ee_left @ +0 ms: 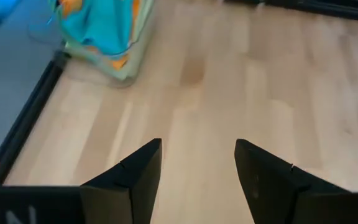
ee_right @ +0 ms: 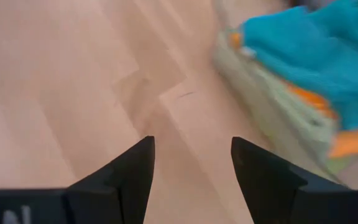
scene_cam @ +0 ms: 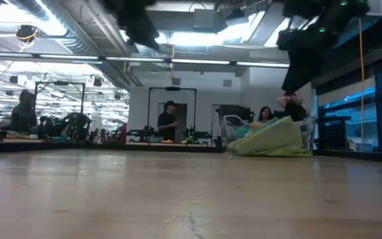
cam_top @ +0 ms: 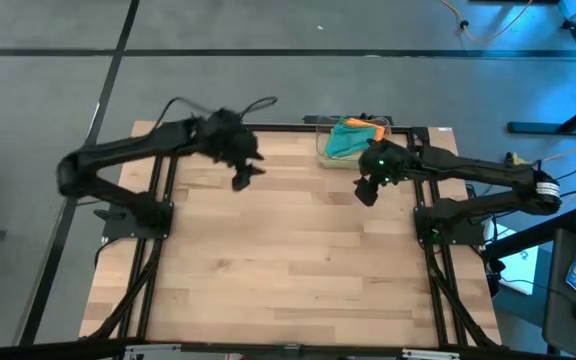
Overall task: Fold microfiber towels
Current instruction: Return to Home Position
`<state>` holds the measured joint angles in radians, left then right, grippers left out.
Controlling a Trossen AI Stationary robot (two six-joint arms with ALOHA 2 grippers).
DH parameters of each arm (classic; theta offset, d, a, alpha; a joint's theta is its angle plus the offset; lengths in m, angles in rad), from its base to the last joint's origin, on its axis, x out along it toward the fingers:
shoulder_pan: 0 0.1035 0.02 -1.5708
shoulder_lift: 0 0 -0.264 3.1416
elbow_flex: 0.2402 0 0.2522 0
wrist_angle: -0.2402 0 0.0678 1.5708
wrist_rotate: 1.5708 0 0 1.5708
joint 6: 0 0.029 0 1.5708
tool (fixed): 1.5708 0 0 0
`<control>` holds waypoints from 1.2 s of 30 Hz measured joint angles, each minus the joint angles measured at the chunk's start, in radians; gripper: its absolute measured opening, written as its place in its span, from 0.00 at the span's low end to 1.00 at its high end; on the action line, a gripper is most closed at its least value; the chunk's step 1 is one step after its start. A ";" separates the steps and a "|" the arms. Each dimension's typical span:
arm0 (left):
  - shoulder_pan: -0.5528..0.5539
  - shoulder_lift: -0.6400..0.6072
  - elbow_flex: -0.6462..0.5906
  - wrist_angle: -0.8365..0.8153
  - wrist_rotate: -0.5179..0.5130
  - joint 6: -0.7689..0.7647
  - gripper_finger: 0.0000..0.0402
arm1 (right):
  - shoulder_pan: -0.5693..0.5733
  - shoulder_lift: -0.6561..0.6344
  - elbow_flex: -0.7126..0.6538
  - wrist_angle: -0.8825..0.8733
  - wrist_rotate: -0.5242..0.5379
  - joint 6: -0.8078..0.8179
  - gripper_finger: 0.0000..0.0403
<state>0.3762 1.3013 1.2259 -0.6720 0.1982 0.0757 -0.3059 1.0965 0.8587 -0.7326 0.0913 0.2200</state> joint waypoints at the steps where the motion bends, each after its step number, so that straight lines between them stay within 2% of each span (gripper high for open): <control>1: -0.033 -0.041 -0.033 0.016 -0.028 -0.018 0.48 | 0.007 -0.026 -0.013 0.002 0.031 0.012 0.54; 4: -0.110 -0.190 -0.195 0.139 -0.050 -0.085 0.48 | 0.049 -0.151 -0.106 0.034 0.060 0.066 0.54; 10: -0.209 -0.494 -0.598 0.684 -0.035 -0.230 0.48 | 0.160 -0.569 -0.386 0.122 0.010 0.223 0.54; 13: -0.246 -0.567 -0.749 0.944 -0.059 -0.248 0.48 | 0.206 -0.796 -0.492 0.276 -0.005 0.341 0.54; 16: -0.285 -0.590 -0.862 1.084 -0.068 -0.234 0.48 | 0.257 -0.994 -0.608 0.486 -0.103 0.257 0.54; 18: -0.315 -0.588 -0.923 1.159 -0.118 -0.238 0.48 | 0.281 -1.098 -0.687 0.617 -0.146 0.176 0.54; 21: -0.357 -0.582 -0.980 1.227 -0.204 -0.256 0.48 | 0.304 -1.079 -0.765 0.794 -0.193 0.085 0.54; 23: -0.378 -0.574 -1.008 1.248 -0.221 -0.257 0.48 | 0.310 -1.052 -0.783 0.861 -0.178 0.043 0.54; 30: -0.425 -0.548 -1.117 1.442 -0.221 -0.252 0.48 | 0.309 -1.054 -0.800 0.834 -0.114 -0.122 0.54; 33: -0.449 -0.542 -1.154 1.444 -0.218 -0.183 0.48 | 0.309 -1.054 -0.800 0.831 -0.112 -0.153 0.54; 36: -0.461 -0.542 -1.182 1.444 -0.216 -0.192 0.48 | 0.309 -1.054 -0.800 0.795 -0.112 -0.142 0.54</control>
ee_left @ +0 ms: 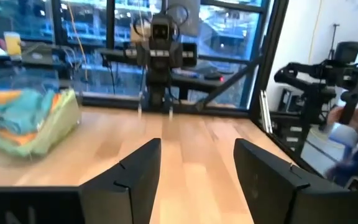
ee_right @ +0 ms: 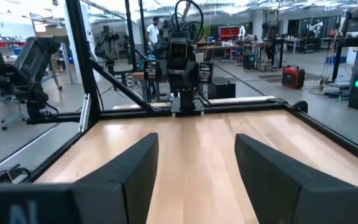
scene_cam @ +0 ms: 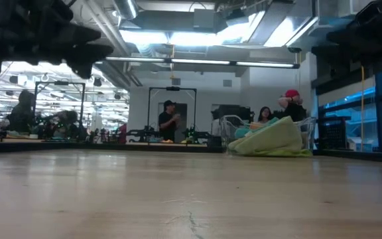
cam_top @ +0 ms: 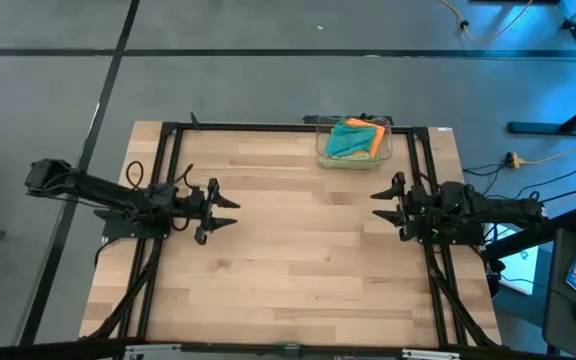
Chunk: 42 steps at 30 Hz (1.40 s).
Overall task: Fold microfiber towels
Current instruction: Return to Home Position
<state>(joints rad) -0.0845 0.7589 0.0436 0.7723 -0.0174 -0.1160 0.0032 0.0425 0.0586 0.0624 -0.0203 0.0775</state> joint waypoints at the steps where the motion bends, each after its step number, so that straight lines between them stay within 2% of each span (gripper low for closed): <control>1: -0.002 0.000 -0.009 -0.001 0.000 -0.010 0.48 | 0.000 0.000 0.000 -0.009 0.000 0.000 0.54; 42: -0.002 0.000 -0.036 -0.017 0.000 -0.005 0.48 | 0.000 0.000 0.000 -0.024 0.001 -0.008 0.54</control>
